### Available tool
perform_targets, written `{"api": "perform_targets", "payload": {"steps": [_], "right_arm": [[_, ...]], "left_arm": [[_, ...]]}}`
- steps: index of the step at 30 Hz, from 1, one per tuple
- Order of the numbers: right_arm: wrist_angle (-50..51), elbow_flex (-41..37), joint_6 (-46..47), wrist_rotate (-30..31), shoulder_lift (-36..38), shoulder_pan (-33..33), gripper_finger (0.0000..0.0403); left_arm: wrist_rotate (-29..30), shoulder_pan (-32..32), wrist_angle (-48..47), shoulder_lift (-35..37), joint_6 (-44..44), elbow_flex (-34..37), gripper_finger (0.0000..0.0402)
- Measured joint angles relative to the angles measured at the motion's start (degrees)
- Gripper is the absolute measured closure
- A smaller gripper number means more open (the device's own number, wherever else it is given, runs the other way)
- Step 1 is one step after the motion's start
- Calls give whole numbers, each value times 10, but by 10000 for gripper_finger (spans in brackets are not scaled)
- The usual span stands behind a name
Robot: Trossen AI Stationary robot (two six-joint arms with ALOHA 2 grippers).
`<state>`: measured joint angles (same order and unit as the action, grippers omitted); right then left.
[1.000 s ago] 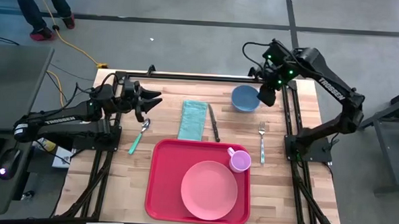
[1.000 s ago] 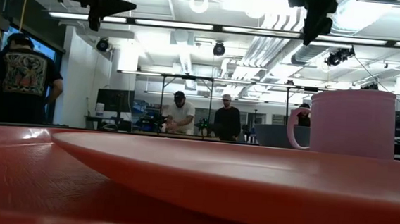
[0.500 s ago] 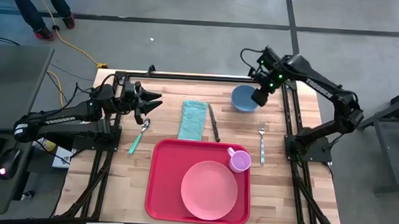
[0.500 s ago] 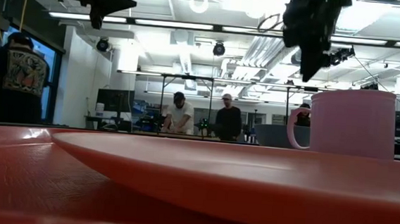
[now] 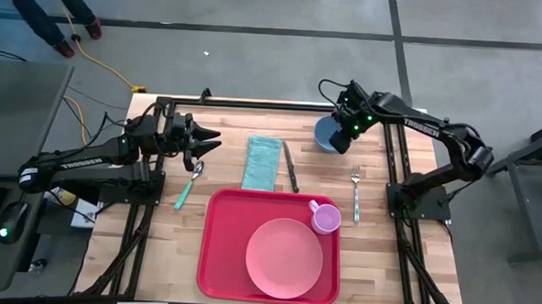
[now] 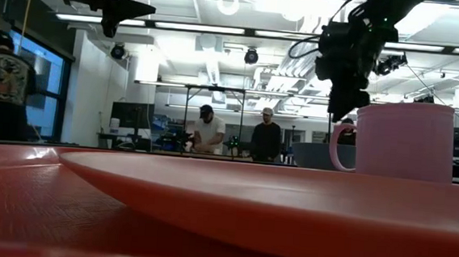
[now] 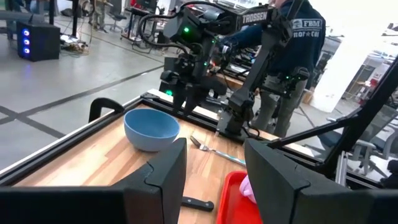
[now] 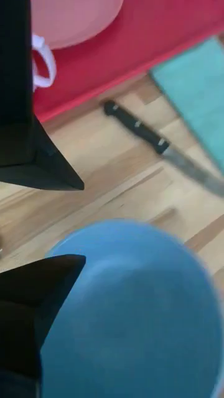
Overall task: Set up tray
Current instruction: Put the blue bowl on the pink plate
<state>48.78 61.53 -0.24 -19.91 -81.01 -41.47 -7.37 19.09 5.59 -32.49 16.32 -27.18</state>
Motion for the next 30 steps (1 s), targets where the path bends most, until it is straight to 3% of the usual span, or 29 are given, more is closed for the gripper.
{"api": "perform_targets", "payload": {"steps": [7, 14, 30], "right_arm": [[-77, -6, 7, -7, 0, 6, 205], [-80, -6, 8, 16, -11, -10, 154], [-95, -6, 15, 35, -117, 26, 151]], "left_arm": [[-9, 0, 3, 0, 0, 0, 207], [-11, 0, 3, 0, 0, 0, 207], [-12, 0, 3, 0, 5, 0, 207]]}}
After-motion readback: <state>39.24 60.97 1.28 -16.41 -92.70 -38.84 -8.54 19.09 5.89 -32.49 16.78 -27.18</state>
